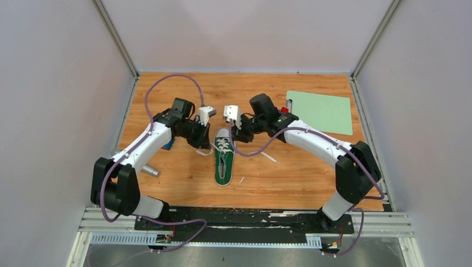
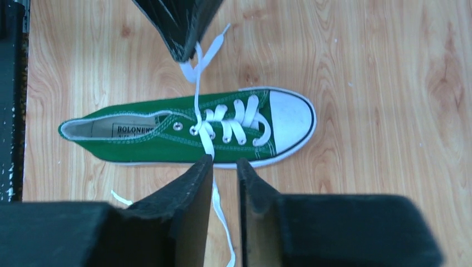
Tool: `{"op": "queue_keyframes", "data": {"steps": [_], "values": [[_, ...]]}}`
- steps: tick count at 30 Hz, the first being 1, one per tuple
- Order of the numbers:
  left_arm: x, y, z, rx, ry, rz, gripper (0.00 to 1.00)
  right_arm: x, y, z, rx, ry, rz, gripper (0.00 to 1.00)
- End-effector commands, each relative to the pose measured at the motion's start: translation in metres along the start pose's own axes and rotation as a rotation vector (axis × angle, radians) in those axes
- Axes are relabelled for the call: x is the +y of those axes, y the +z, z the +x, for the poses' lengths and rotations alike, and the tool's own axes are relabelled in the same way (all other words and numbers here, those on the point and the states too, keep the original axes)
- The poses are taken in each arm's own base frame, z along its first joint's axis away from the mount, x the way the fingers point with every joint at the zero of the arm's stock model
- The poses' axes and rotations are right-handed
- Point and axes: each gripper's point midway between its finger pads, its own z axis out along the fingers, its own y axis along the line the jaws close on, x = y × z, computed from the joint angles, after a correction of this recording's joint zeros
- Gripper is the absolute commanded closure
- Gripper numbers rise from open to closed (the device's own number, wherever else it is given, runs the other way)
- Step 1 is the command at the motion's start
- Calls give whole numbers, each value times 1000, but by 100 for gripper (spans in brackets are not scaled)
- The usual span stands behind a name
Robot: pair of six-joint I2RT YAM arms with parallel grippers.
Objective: Tie the shoes
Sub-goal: Wrap the shoelace around the shoelace.
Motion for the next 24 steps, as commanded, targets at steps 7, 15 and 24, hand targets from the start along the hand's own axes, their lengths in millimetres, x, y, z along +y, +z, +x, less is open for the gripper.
{"op": "queue_keyframes", "data": {"steps": [7, 15, 24], "values": [[-2, -2, -24, -6, 2, 73, 93, 3, 56, -31, -116, 100, 28, 53], [-13, 4, -34, -69, -147, 234, 88, 11, 64, -24, -108, 219, 33, 53], [-18, 9, -33, -72, -210, 286, 86, 24, 76, -15, -86, 252, -19, 49]]}}
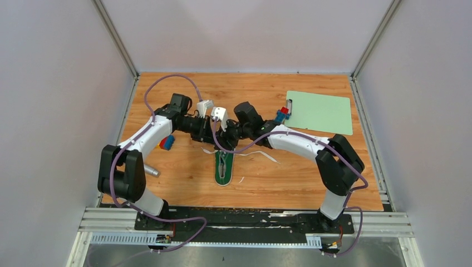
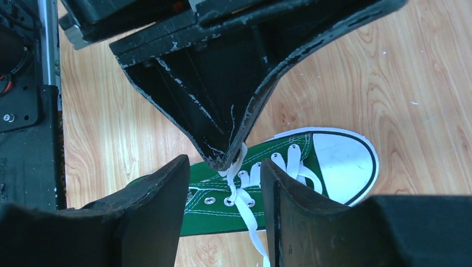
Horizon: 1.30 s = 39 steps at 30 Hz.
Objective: Tie the shoes
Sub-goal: Wrap the shoelace around the shoelace.
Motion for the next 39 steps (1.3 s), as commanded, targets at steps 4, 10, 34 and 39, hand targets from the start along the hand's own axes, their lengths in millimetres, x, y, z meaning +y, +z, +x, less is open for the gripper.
{"op": "queue_keyframes", "data": {"steps": [4, 10, 34, 39], "values": [[-3, -3, -8, -34, 1, 24, 85, 4, 15, 6, 0, 19, -26, 47], [0, -7, -7, -33, 10, 10, 82, -1, 26, 12, 15, 59, -11, 73], [-3, -21, -2, -118, -5, 66, 49, -1, 17, 17, 15, 215, -38, 100], [0, -13, -7, -112, -18, 76, 50, 0, 17, 17, 15, 219, -45, 100]]}}
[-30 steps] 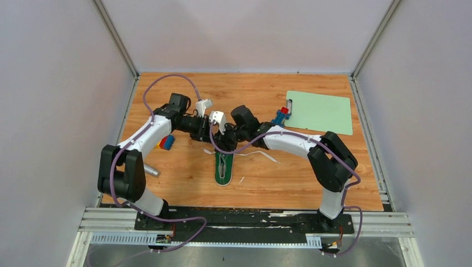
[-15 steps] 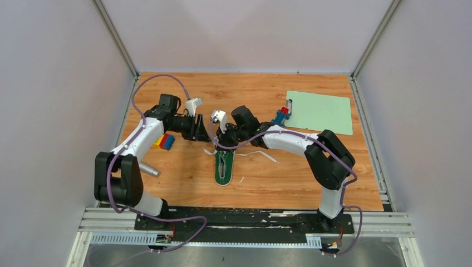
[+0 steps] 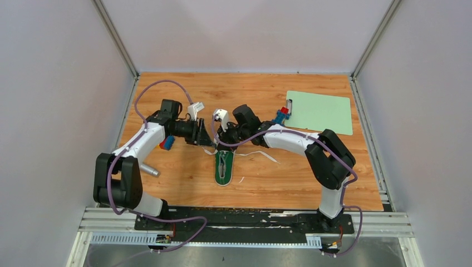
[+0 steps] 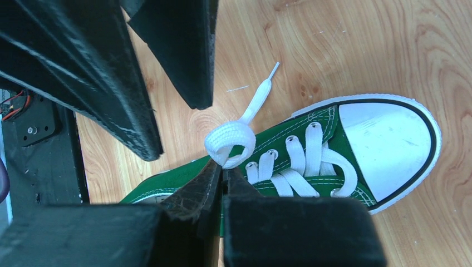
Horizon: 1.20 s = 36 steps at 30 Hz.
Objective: Tie the shoes
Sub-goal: Wrap the shoelace around the shoelace.
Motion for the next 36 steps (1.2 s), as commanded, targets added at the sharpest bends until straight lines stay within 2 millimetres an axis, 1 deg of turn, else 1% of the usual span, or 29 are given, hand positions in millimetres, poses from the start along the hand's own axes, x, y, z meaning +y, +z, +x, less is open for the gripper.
{"op": "queue_keyframes", "data": {"steps": [1, 6, 8, 16, 18, 19, 20, 21, 23, 27, 29, 30, 31, 32, 33, 34, 35, 36], "values": [[-6, 7, -17, -26, 26, 43, 51, 5, -3, -19, -51, -11, -23, 100], [-3, 11, -17, -22, 14, 48, 61, 6, -3, -19, -52, -14, -27, 99], [-4, 13, -19, -27, 10, 60, 63, 6, -3, -18, -50, -14, -29, 99], [-5, 16, -22, -31, 1, 90, 64, 6, -2, -18, -49, -13, -32, 98], [-4, 17, -20, -27, -7, 93, 70, 6, -1, -19, -50, -13, -34, 98], [-4, 18, -20, -25, -11, 93, 75, 6, -1, -19, -50, -13, -34, 98], [-4, 18, -19, -23, -14, 98, 79, 6, -1, -19, -50, -13, -32, 98], [-3, 19, -19, -22, -14, 99, 85, 5, -1, -19, -49, -14, -32, 97], [-4, 19, -21, -23, -11, 107, 91, 5, -1, -19, -50, -19, -27, 96], [-6, 18, -27, -29, 5, 116, 100, 5, -2, -17, -46, -23, -28, 95], [-9, 16, -31, -29, 21, 117, 100, 7, -3, -17, -44, -33, -37, 90], [-10, 14, -30, -18, 35, 117, 100, 8, -4, -17, -42, -41, -41, 87], [-13, 11, -37, -23, 62, 116, 100, 8, -6, -17, -43, -57, -43, 82], [-14, 9, -34, -8, 75, 113, 100, 8, -8, -18, -42, -70, -42, 79], [-17, 6, -41, -15, 95, 108, 100, 7, -11, -18, -41, -78, -41, 76], [-17, 5, -40, -8, 114, 106, 100, 6, -14, -17, -38, -82, -41, 72], [-19, 3, -45, -14, 130, 104, 100, 4, -16, -17, -36, -84, -40, 70], [-19, 2, -45, -12, 134, 103, 100, 3, -19, -17, -34, -84, -39, 67]]}}
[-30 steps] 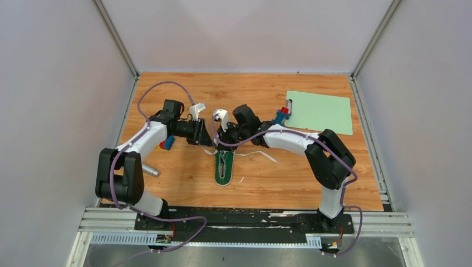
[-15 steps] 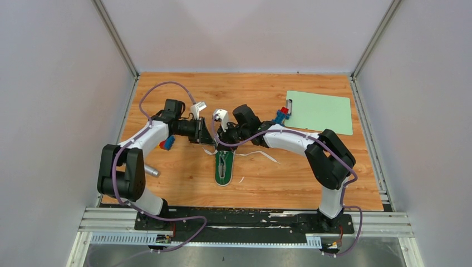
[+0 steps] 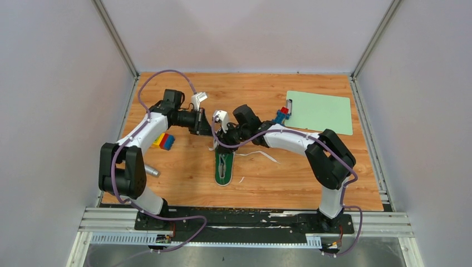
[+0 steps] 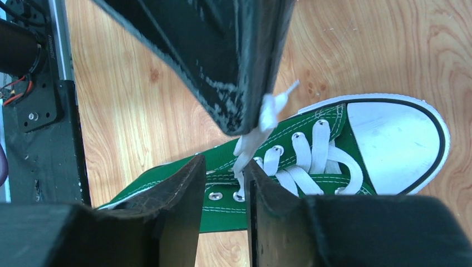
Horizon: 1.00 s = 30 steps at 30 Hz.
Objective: Tie the shoes
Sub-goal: Wrap the shoelace around the shoelace.
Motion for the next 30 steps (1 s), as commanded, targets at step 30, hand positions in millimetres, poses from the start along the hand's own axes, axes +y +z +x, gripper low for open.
{"op": "queue_keyframes", "data": {"steps": [30], "values": [[-8, -7, -15, 6, 107, 6, 100, -3, -14, -59, -109, -98, -132, 62]]}}
